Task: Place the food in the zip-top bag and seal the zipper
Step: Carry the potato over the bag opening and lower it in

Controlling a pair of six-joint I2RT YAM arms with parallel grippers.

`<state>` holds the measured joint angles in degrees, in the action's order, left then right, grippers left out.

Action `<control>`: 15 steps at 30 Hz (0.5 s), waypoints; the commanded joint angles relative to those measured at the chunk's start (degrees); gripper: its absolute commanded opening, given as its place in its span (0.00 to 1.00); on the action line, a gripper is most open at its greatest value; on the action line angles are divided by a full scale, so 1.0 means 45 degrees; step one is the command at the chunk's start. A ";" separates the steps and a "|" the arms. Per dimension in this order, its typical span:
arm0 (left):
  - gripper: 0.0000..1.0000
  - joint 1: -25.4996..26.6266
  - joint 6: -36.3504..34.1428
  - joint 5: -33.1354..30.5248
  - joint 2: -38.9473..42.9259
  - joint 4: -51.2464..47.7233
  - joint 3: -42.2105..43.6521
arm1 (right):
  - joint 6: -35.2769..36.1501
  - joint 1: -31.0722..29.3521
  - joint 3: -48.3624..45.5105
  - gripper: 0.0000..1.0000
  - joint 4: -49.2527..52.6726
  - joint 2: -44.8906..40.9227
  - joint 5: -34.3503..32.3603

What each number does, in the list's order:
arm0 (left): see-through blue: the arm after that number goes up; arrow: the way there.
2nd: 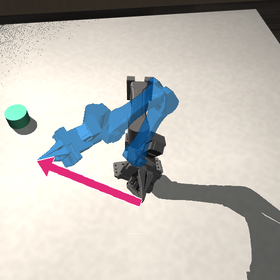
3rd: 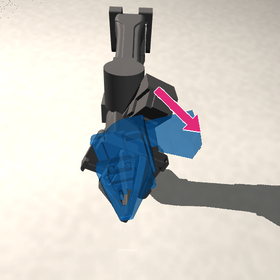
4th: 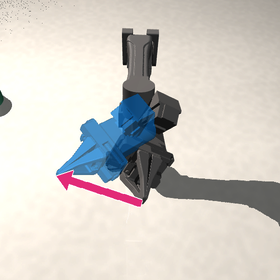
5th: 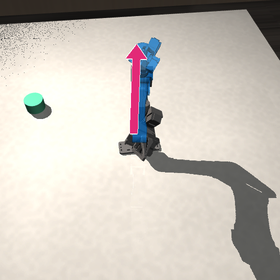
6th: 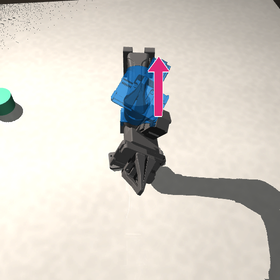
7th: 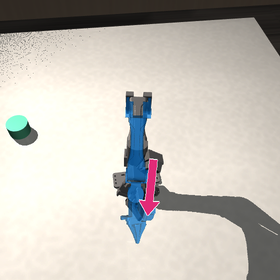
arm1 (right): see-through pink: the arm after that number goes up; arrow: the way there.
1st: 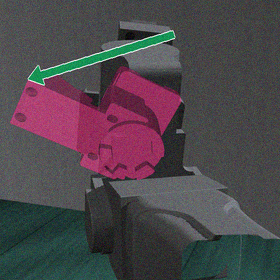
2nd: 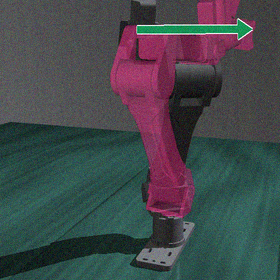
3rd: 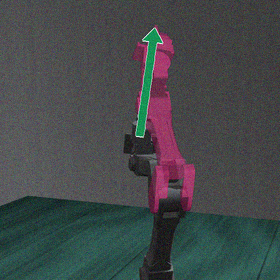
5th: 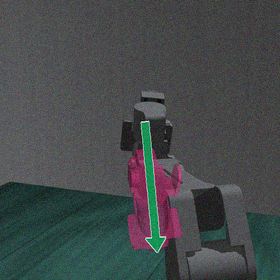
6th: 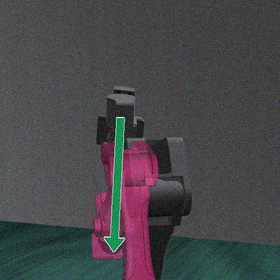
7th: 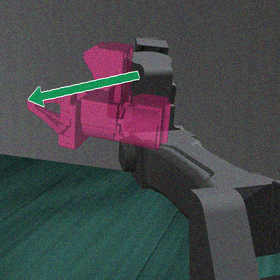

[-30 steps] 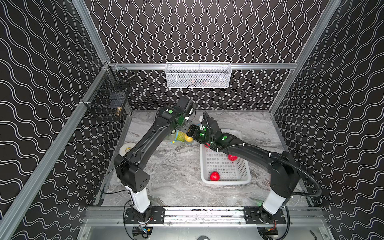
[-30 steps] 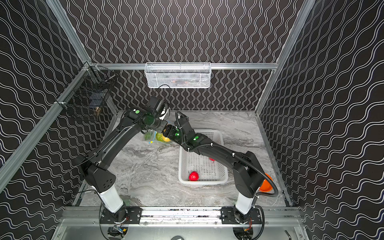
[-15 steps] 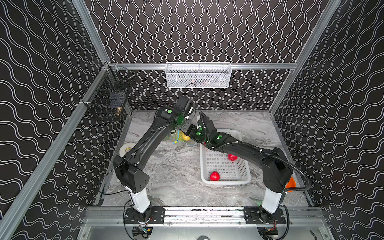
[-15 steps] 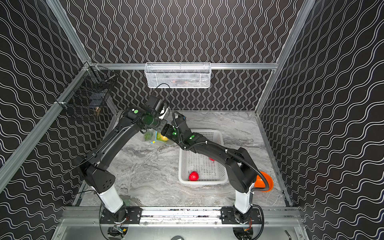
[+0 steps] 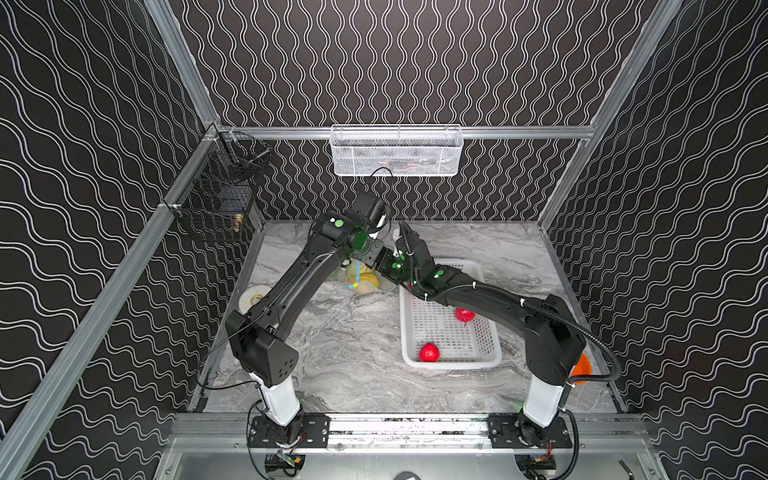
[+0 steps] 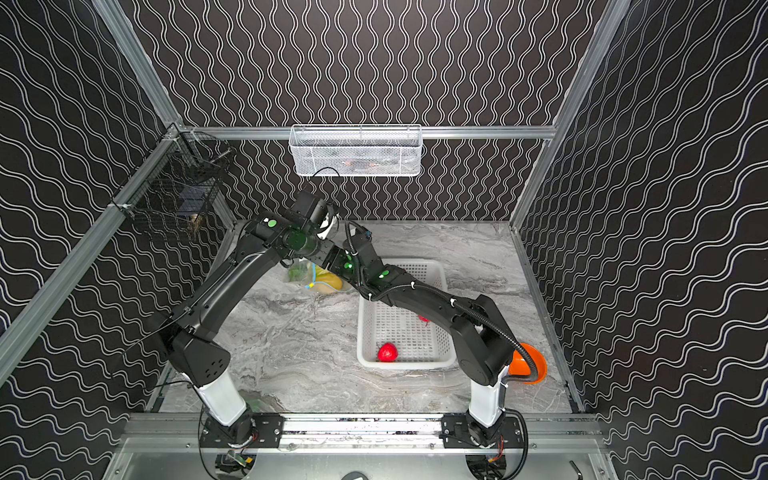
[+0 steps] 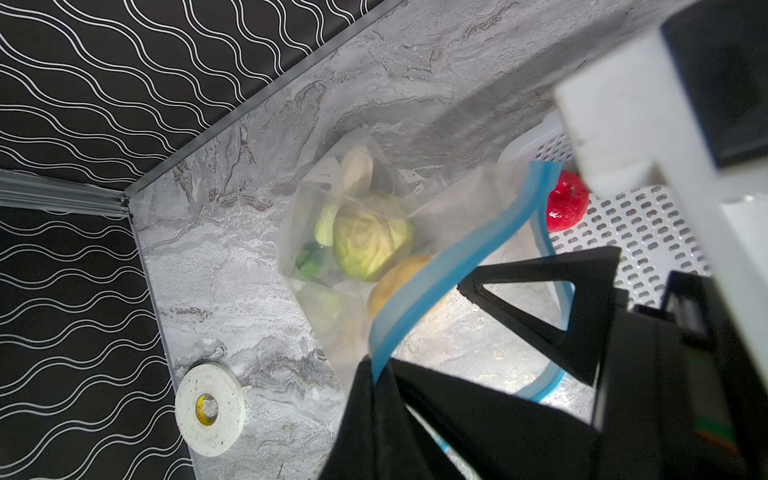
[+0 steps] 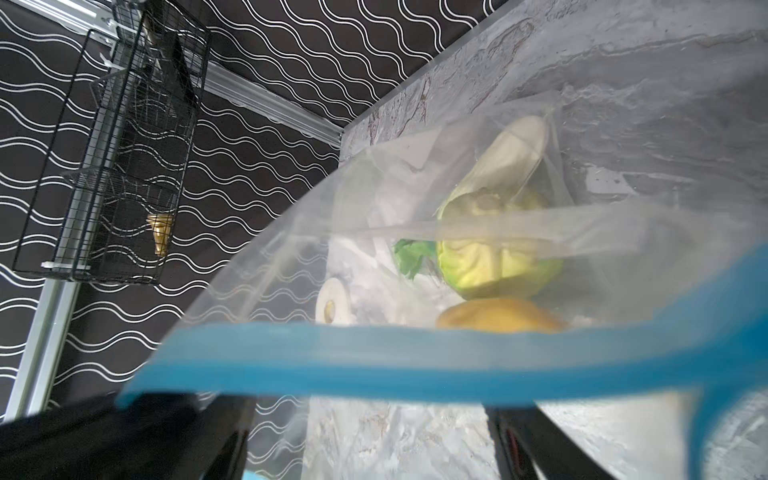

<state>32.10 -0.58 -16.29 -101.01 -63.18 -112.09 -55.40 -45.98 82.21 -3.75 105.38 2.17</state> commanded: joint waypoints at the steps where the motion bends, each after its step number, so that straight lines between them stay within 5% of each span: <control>1: 0.00 -0.0001 -0.0105 0.0018 0.0088 0.0016 0.0024 | 0.0006 -0.0017 -0.0124 0.85 -0.0544 -0.0307 -0.0112; 15: 0.00 0.0007 -0.0067 0.0120 -0.0023 0.0016 0.0026 | 0.0491 -0.0096 -0.2182 0.84 -0.0493 -0.2378 -0.0968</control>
<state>32.10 -0.58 -16.12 -101.03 -63.20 -112.05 -54.50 -46.30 73.38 -5.06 96.31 -0.21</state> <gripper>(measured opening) 0.048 0.840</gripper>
